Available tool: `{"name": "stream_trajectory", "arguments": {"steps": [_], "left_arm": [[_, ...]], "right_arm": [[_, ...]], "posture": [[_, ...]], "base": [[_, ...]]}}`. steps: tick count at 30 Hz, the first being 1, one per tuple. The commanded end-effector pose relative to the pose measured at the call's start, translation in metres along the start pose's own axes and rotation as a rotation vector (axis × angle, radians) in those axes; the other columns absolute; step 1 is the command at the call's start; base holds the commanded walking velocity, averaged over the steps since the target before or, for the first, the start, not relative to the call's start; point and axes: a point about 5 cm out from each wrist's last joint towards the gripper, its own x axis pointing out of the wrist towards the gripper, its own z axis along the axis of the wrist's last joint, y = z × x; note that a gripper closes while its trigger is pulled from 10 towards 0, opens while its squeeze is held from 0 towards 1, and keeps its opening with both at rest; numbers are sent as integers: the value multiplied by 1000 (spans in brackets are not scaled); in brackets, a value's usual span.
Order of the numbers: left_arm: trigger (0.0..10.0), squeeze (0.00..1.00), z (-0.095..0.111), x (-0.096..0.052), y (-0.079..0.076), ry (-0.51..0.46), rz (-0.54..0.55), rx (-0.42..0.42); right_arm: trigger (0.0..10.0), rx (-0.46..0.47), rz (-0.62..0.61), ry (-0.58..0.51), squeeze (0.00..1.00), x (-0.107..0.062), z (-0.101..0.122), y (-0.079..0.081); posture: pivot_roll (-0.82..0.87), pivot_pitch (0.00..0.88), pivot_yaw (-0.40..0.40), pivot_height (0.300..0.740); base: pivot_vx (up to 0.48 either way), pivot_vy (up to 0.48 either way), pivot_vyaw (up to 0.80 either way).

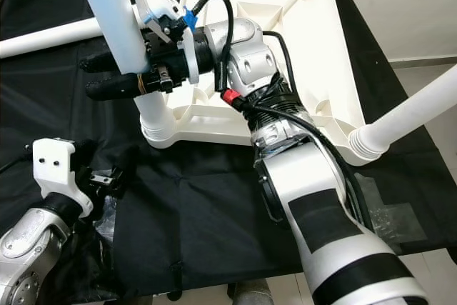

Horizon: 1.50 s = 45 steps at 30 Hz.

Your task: Building children table

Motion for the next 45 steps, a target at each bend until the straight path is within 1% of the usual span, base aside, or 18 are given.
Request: {"name": "stream_trajectory", "arguments": {"steps": [1,9,12,24,25,26,27,29,30,32,33,35,36,38,40,41,44,45], "left_arm": [[10000,0,-8,-4,-2,47,-3,-12],[10000,0,-8,-5,-3,49,-3,-14],[10000,0,-9,-4,-3,51,-6,-15],[10000,0,-9,-2,-1,46,-4,-23],[10000,0,-6,-1,3,33,12,-26],[10000,0,-5,-1,5,24,20,-24],[10000,0,-5,-1,5,24,20,-24],[10000,0,-1,-2,12,13,34,-7],[10000,0,1,-2,17,8,47,6],[10000,0,4,-2,25,1,66,26],[10000,0,4,-2,25,1,66,26],[10000,0,6,-2,30,-2,74,35],[10000,0,7,-2,32,-4,76,40],[10000,0,8,-2,33,-5,76,43],[10000,0,9,0,34,-11,74,50],[10000,0,9,0,34,-11,74,50],[10000,0,10,3,34,-19,70,48],[10000,0,10,3,34,-19,70,48]], "right_arm": [[10000,7,16,20,0,4,-7,3],[10000,17,9,34,0,8,-11,4],[10000,34,-47,75,0,10,-18,6],[10000,81,-183,149,0,9,-30,9],[10000,88,-252,160,0,9,-31,10],[10000,90,-287,163,0,9,-31,10],[10000,90,-287,163,0,9,-31,10],[10000,96,-383,155,0,8,-31,10],[10000,106,-418,139,0,8,-32,13],[10000,120,-462,125,0,8,-34,19],[10000,120,-462,125,0,8,-34,19],[10000,128,-488,129,0,9,-36,23],[10000,128,-515,138,0,9,-38,25],[10000,128,-533,145,0,9,-39,26],[10000,137,-611,142,0,9,-40,27],[10000,137,-611,142,0,9,-40,27],[10000,167,-703,132,0,10,-40,30],[10000,167,-703,132,0,10,-40,30]], "posture": [[34,436,-48,740],[34,436,-49,740],[26,431,-50,740],[16,415,-42,740],[13,409,-43,740],[13,409,-43,740],[13,409,-43,740],[13,409,-43,740],[21,408,-36,740],[28,408,-29,740],[28,408,-29,740],[26,408,-24,740],[24,404,-20,740],[24,404,-20,740],[20,398,-18,740],[20,398,-18,740],[18,392,-17,740],[18,392,-17,740]], "base": [[0,0,0],[0,0,0],[0,0,0],[0,0,0],[0,0,0],[0,0,0],[0,0,0],[0,0,0],[0,0,0],[0,0,0],[0,0,0],[0,0,0],[0,0,0],[0,0,0],[0,0,0],[0,0,0],[0,0,0],[0,0,0]]}}
